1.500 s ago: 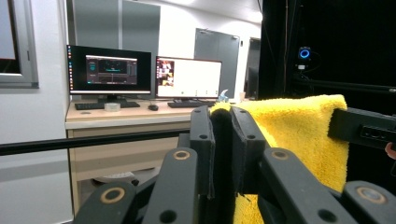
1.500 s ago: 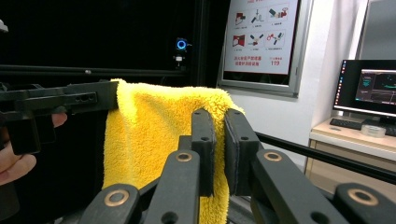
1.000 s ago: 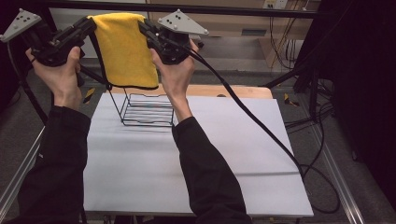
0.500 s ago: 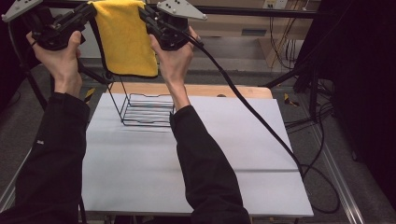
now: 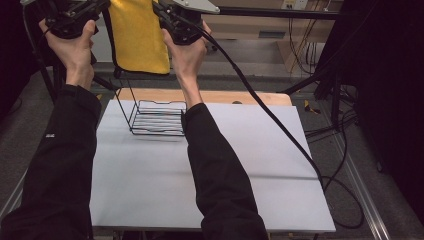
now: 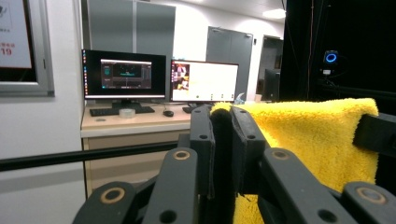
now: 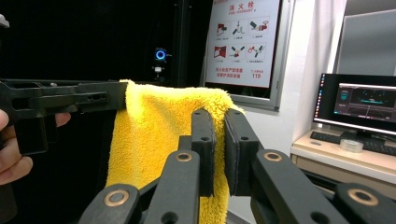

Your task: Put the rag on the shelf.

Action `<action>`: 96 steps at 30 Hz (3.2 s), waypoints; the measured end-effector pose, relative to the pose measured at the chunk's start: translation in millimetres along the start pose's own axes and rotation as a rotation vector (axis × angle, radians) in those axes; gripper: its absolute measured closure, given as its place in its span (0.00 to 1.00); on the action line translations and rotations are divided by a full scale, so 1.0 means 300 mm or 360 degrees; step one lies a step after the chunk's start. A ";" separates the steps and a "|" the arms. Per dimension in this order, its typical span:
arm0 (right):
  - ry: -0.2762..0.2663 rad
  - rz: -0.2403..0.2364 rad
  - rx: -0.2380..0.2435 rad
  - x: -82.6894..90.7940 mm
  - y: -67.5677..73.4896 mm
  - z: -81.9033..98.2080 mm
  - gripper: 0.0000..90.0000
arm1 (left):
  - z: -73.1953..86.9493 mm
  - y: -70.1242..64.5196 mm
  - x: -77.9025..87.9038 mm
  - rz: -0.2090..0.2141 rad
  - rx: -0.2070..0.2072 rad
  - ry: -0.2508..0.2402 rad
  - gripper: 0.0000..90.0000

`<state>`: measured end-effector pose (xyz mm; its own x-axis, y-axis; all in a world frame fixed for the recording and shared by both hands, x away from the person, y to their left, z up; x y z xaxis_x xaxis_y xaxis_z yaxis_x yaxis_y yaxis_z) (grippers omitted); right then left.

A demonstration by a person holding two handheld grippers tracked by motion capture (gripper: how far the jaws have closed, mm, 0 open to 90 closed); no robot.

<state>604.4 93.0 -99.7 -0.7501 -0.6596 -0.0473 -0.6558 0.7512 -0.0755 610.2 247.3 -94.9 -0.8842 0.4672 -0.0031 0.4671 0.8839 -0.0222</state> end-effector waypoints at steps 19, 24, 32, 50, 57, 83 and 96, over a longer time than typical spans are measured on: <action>0.0144 -0.0057 0.0017 -0.029 0.003 0.179 0.93 | 0.203 0.038 0.006 0.0043 -0.0024 0.0110 0.89; 0.0190 -0.0080 0.0029 -0.020 0.024 0.233 0.93 | 0.269 0.038 0.038 0.0069 -0.0027 0.0137 0.89; 0.0237 -0.0098 0.0063 0.002 0.061 0.268 0.93 | 0.317 0.025 0.091 0.0087 -0.0050 0.0160 0.89; 0.0260 -0.0192 0.0096 0.097 0.099 0.345 0.93 | 0.382 -0.031 0.161 0.0149 -0.0164 0.0202 0.89; 0.0270 -0.0202 0.0127 0.113 0.117 0.365 0.93 | 0.411 -0.046 0.188 0.0155 -0.0154 0.0232 0.89; 0.0574 -0.0315 0.0201 0.170 0.209 0.479 0.91 | 0.581 -0.068 0.279 0.0168 -0.0171 0.0485 0.85; 0.0642 -0.0361 0.0207 0.181 0.217 0.544 0.91 | 0.554 -0.053 0.321 0.0181 -0.0130 0.0531 0.70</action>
<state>534.8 101.9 -269.7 -0.5796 -0.7246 0.3729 -0.8098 0.5632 -0.1644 516.5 274.6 -261.0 -0.7817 0.5316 0.3260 0.5731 0.8185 0.0395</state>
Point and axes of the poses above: each handheld gripper's, and its own axes: x roughly backward along the jaws, z roughly out of its underside, y roughly to its left, the point moved 10 cm from there along -x, roughly forward along the jaws, and after that the axes turned 6 degrees about y, right-handed, at the moved point
